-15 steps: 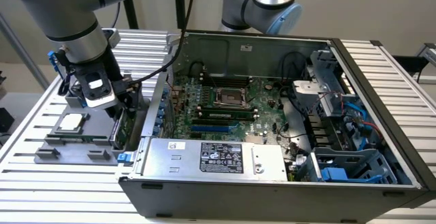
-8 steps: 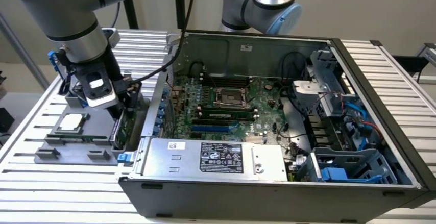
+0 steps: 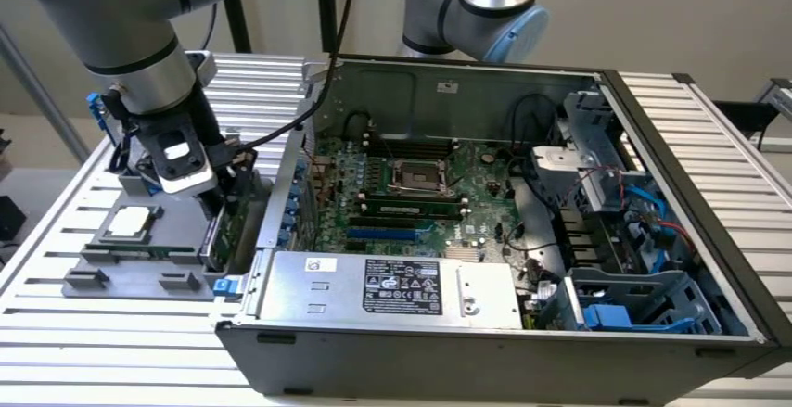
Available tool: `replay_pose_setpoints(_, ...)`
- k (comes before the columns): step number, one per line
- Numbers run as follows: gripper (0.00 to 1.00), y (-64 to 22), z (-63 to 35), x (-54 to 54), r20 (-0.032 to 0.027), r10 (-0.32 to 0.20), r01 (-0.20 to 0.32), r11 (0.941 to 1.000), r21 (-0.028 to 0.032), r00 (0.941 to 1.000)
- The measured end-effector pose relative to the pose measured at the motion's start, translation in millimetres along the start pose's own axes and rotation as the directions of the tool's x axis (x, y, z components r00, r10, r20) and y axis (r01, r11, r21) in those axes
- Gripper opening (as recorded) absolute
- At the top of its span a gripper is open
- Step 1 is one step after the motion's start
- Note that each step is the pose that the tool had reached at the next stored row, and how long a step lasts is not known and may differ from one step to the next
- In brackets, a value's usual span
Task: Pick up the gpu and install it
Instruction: 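Pick up the gpu and move the gpu toward the slot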
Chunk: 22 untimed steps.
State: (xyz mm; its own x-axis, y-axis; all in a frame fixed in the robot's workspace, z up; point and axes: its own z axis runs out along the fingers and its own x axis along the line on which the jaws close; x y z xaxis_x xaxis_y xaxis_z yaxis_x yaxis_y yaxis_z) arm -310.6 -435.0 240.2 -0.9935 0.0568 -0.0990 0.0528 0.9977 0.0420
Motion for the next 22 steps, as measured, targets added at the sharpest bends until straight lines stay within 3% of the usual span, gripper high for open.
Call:
replay_pose_setpoints(1,0.29,0.0,0.1,0.0,0.0002,0.0,0.0,1.0,-0.0001,1.0)
replay_pose_setpoints(22,0.27,0.0,0.6,0.1,-0.0019,0.0,0.0,1.0,0.0,1.0)
